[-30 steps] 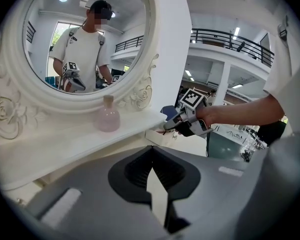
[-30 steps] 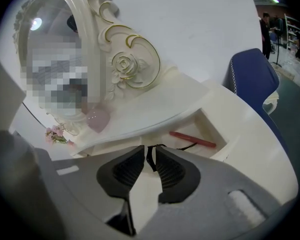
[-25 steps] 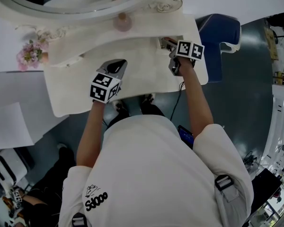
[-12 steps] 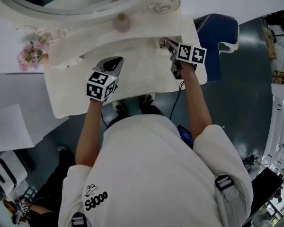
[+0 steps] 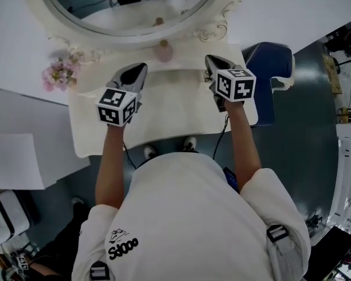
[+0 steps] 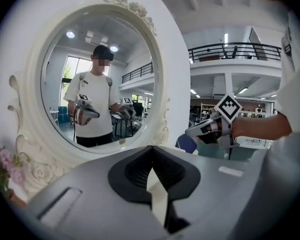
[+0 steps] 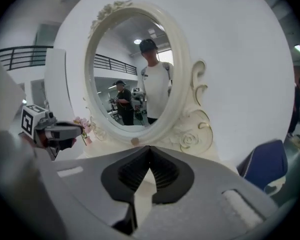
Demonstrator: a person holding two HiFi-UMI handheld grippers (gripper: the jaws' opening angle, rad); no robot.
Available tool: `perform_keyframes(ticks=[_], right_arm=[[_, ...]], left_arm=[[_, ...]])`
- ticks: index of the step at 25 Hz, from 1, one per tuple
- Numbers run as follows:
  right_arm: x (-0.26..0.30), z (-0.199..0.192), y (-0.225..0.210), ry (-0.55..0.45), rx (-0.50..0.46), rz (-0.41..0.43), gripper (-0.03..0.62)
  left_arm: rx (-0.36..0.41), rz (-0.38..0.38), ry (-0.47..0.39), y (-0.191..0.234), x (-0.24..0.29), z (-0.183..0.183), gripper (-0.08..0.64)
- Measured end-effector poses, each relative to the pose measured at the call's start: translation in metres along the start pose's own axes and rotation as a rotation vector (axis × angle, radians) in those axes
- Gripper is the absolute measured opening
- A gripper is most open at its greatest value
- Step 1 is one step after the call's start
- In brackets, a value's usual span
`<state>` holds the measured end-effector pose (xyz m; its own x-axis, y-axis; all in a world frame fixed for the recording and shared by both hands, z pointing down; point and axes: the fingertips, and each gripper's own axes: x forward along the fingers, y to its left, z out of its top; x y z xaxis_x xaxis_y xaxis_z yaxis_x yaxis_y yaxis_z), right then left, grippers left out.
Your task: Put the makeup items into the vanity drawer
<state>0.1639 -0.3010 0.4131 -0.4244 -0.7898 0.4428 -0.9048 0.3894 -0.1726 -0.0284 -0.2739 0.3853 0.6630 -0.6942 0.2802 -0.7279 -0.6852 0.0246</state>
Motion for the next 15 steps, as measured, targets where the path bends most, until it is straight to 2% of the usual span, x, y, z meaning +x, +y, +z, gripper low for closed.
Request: perform_keyframes(ticks=[7, 15], right_arm=[[-0.022, 0.063, 0.051, -0.142, -0.262, 0.031, 0.003], [-0.045, 0.109, 0.094, -0.257, -0.392, 0.082, 0.002]], left_arm=[[0.083, 0.060, -0.152, 0.016, -0.035, 0.066, 0.018], [0.168, 0.079, -0.263, 0.012, -0.066, 0.114, 0.018]])
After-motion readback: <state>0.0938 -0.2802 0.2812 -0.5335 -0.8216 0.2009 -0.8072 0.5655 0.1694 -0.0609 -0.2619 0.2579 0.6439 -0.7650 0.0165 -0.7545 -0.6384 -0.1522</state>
